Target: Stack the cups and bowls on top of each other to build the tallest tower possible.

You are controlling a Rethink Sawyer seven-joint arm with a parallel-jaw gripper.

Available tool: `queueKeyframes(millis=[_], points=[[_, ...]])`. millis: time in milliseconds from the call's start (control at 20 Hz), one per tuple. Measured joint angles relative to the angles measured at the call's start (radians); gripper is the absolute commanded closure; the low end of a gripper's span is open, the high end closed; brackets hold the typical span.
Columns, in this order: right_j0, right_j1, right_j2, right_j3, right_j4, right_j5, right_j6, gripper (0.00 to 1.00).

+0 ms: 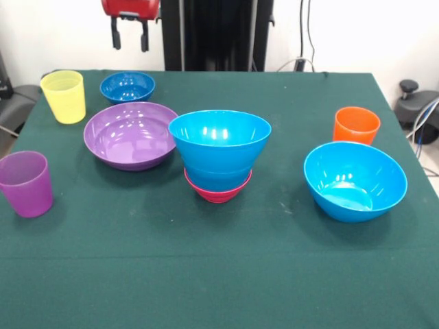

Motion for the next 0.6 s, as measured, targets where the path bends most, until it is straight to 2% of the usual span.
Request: queueKeyframes(millis=[600], points=[[0.012, 0.014, 0.070, -0.007, 0.000, 0.002, -0.013, 0.00]])
